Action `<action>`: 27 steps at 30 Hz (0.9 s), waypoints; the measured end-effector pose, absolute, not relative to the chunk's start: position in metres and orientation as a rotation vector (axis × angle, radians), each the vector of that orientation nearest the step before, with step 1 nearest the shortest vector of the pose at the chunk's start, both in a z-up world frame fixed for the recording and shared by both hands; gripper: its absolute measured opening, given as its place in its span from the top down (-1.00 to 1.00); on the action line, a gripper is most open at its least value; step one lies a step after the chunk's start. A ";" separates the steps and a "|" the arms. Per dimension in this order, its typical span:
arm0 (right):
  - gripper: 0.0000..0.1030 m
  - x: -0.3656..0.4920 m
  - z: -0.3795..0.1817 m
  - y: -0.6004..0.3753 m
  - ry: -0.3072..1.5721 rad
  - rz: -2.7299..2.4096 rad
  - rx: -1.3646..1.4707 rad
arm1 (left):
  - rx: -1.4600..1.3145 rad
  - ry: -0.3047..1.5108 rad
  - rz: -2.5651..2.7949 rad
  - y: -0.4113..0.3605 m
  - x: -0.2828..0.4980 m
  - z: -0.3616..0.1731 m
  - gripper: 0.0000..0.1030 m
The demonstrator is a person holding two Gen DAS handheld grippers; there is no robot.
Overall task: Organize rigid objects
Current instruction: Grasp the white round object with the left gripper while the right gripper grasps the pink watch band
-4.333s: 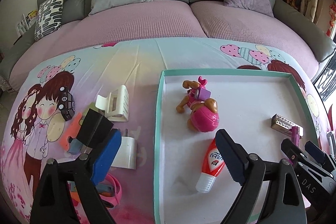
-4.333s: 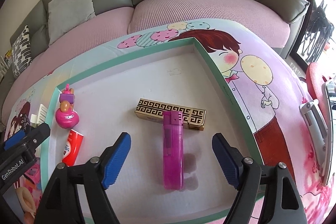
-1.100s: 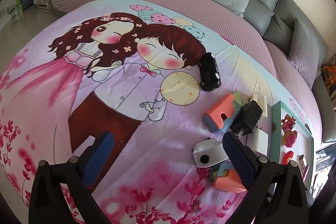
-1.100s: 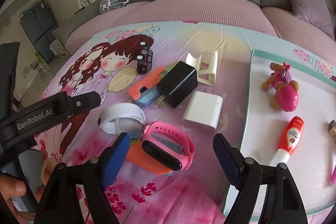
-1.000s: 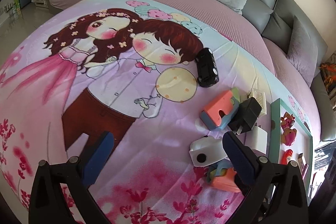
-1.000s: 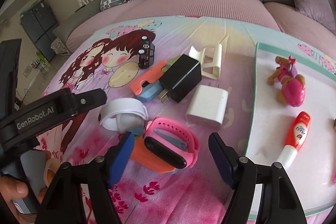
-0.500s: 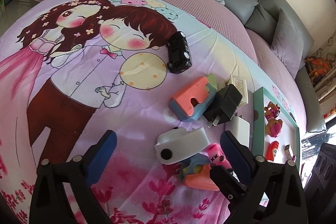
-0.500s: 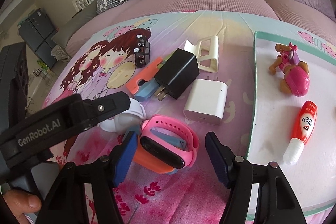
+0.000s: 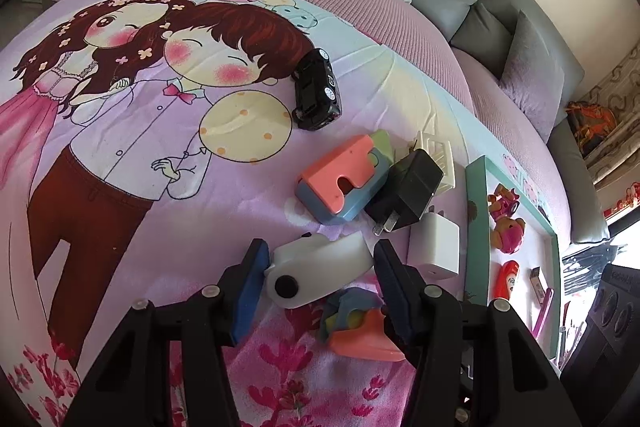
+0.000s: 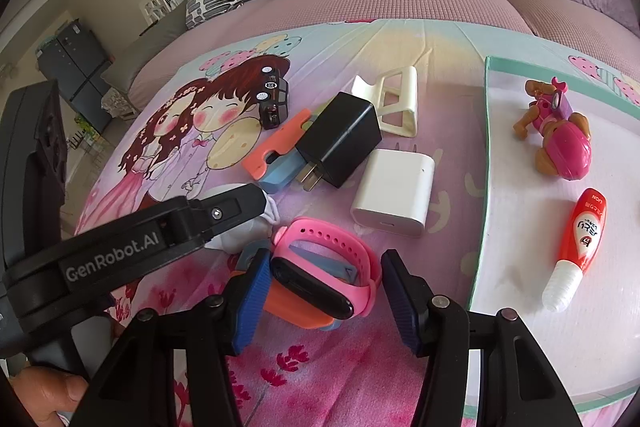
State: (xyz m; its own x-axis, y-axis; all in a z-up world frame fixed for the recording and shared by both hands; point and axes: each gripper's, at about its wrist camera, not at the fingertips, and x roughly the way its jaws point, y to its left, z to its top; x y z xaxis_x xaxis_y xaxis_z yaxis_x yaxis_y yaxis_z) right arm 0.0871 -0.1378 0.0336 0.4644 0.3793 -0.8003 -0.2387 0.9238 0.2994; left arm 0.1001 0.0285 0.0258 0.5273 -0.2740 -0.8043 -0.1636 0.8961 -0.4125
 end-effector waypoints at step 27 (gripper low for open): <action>-0.14 0.079 0.079 -0.206 0.837 0.255 0.250 | -0.368 0.868 -0.121 -0.002 0.088 0.085 -0.09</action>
State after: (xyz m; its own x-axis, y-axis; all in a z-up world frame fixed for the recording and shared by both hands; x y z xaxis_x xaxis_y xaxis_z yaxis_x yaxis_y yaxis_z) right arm 0.0794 -0.2062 0.0786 0.6426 0.3184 -0.6969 -0.1234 0.9407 0.3159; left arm 0.0875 -0.0016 0.0845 0.6438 -0.2515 -0.7227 -0.0446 0.9305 -0.3636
